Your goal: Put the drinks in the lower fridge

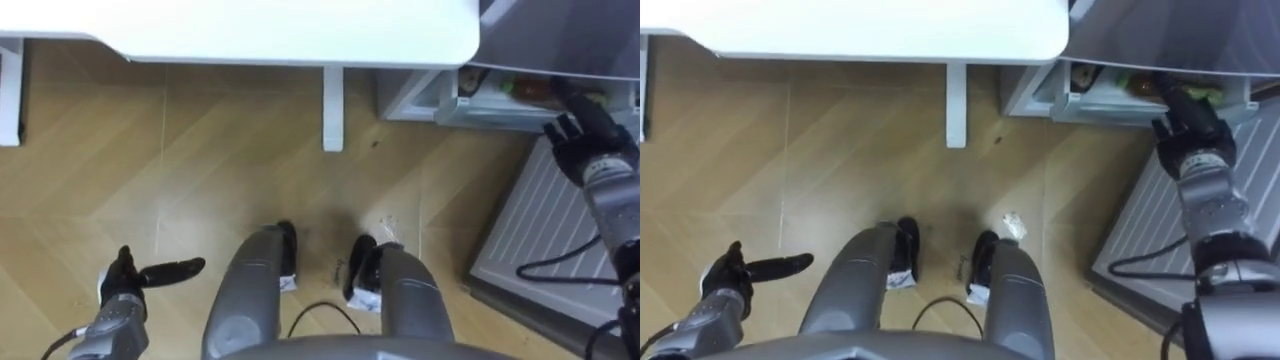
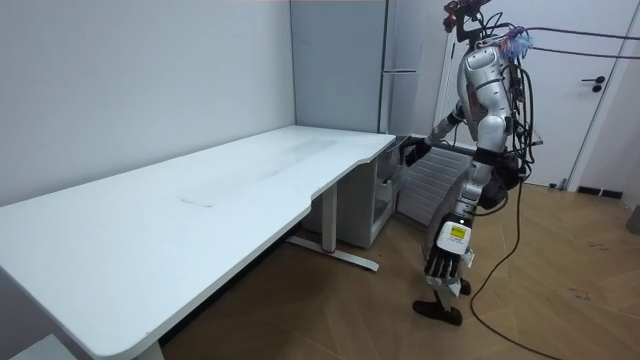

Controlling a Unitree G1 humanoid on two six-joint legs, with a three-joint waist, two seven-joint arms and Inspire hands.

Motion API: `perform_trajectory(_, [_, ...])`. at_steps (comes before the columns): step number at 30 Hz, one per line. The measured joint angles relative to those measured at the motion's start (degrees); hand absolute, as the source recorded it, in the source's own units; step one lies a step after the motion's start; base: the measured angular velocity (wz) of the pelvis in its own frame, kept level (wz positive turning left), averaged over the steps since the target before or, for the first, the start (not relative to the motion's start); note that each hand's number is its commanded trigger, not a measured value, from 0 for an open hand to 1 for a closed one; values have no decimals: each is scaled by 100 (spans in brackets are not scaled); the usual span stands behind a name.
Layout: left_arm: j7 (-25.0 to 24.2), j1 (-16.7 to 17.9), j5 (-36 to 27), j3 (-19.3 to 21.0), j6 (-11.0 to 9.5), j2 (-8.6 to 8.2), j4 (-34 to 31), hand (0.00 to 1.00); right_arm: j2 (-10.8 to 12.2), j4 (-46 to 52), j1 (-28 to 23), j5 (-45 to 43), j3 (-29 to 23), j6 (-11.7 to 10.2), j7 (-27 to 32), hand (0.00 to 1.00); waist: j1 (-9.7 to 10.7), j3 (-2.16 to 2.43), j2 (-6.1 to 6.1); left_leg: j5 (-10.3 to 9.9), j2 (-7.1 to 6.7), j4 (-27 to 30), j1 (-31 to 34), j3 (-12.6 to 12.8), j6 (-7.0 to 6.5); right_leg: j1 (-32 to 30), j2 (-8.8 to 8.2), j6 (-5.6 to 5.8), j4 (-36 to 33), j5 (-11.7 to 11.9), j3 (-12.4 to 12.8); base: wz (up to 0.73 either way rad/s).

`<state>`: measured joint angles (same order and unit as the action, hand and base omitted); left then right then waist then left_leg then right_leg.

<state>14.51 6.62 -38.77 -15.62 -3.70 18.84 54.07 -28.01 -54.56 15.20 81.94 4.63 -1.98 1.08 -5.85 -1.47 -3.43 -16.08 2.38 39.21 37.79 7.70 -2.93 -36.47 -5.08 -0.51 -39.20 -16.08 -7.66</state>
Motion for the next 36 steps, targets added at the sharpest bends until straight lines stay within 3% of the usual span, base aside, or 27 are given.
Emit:
perform_trajectory(1, [-10, 32, 3, -1, 0, -23, 6, 0, 15, 0, -27, -61, 0, -4, 5, 0, 42, 21, 45, 4, 4, -19, -33, 2, -2, 43, 14, 3, 45, 30, -4, -5])
perform_trajectory(7, [-44, 69, -158, -2, 1, -86, 113, 0, 156, -40, -151, -137, 5, -73, 5, 0, 100, 52, 138, 45, 30, -180, -274, 35, -3, 265, 20, 8, 208, 107, 15, -4])
perform_trajectory(13, [-177, 68, -161, -4, 4, -178, 96, 0, 401, 123, -400, 97, 32, -175, 80, 0, 100, 42, 155, 128, 23, -379, -334, 144, -28, 266, 14, 21, 358, 189, 73, -4])
perform_trajectory(20, [-177, 30, -215, -9, -41, -175, -22, 0, 421, -100, -286, 196, 34, -201, 70, 0, 114, -3, 173, 121, 18, -277, -5, 181, -36, -120, 6, 26, 204, 184, 143, -2])
perform_trajectory(25, [-113, 34, -218, -27, -59, -171, -76, 0, 287, -608, 233, 459, -153, -195, 76, 0, 94, -113, 204, -171, 13, 489, 672, 278, -95, -919, -88, 19, -688, -116, 271, -6])
perform_trajectory(31, [131, 2, -153, -26, -48, -145, -152, 0, -34, -828, 703, 446, -150, -189, 75, 0, 63, -120, 286, -557, 75, 1636, 1710, 328, -157, -2029, -205, 1, -1886, -515, 381, -1])
perform_trajectory(36, [129, 19, -158, -48, -39, -40, -372, 0, -260, -816, 1094, 339, -162, -192, 82, 0, 88, -120, 396, -734, 74, 2372, 2452, 355, -202, -2784, -354, -54, -2705, -786, 392, 13])
